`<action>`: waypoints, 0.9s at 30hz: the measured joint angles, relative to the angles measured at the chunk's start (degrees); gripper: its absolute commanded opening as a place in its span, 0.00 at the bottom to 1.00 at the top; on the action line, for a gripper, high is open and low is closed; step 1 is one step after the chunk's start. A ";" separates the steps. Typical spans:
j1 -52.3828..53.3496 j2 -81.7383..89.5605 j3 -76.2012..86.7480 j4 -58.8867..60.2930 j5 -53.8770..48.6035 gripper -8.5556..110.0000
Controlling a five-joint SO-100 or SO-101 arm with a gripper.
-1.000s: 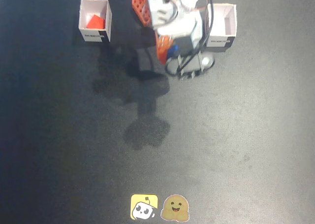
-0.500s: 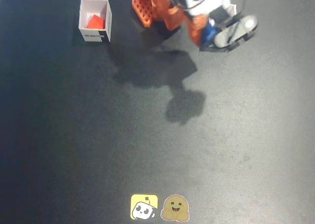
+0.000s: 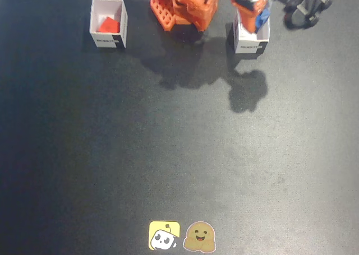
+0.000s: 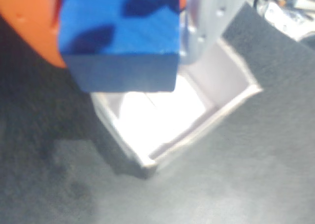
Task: Put the red cube in the right box and the blue cube in the left box.
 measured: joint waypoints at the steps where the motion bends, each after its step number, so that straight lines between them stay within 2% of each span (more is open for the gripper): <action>1: -0.53 -0.70 -0.88 0.53 0.26 0.17; 18: -2.72 -4.92 -1.93 1.58 -2.72 0.17; 27: -4.83 -4.92 -1.93 1.58 -2.99 0.23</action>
